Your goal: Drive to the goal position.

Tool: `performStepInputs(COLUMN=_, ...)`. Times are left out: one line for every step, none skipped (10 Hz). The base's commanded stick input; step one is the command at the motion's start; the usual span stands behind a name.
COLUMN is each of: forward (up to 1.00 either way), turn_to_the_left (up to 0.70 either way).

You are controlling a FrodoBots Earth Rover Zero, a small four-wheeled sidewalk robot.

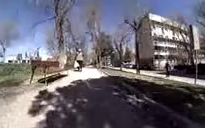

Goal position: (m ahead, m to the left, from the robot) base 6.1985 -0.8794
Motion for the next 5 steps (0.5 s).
performStepInputs(forward=1.0, turn_to_the_left=0.18)
performStepInputs(forward=1.0, turn_to_the_left=0.0)
performStepInputs(forward=1.0, turn_to_the_left=0.0)
performStepInputs(forward=1.0, turn_to_the_left=0.0)
performStepInputs(forward=1.0, turn_to_the_left=0.0)
